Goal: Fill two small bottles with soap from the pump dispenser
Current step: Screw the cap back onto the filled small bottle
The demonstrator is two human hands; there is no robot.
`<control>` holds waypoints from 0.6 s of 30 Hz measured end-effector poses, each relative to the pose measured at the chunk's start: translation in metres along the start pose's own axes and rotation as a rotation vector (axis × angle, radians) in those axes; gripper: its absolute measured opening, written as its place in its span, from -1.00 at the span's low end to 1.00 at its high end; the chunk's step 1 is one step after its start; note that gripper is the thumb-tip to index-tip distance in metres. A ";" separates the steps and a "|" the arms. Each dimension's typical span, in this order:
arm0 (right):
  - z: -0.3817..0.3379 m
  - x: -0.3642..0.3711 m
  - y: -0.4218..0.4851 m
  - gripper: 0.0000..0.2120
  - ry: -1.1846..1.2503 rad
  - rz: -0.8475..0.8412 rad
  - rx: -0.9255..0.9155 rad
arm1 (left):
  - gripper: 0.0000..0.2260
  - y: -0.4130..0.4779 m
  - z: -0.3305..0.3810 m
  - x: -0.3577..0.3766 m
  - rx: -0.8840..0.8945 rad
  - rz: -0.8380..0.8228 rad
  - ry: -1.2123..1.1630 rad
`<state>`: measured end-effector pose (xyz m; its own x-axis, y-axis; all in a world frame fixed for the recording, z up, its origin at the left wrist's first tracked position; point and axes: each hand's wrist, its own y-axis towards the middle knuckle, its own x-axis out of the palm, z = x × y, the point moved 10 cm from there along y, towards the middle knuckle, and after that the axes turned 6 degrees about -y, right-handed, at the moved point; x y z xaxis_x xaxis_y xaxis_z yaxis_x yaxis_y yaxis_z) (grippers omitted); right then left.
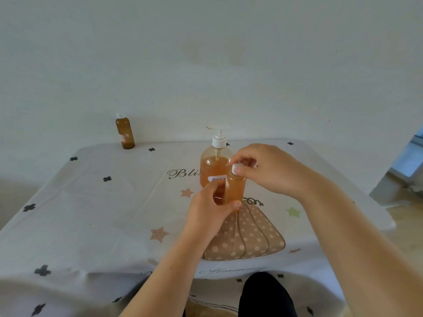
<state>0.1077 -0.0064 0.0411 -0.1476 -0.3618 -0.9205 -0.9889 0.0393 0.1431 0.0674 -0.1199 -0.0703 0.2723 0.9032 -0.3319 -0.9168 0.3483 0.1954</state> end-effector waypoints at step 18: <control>0.003 0.013 -0.006 -0.78 0.042 0.144 0.010 | -0.60 0.000 0.001 0.001 -0.015 -0.007 -0.011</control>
<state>0.1113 -0.0089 0.0275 -0.2872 -0.3902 -0.8748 -0.9578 0.1031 0.2684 0.0680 -0.1189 -0.0695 0.2818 0.9036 -0.3228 -0.9192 0.3507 0.1793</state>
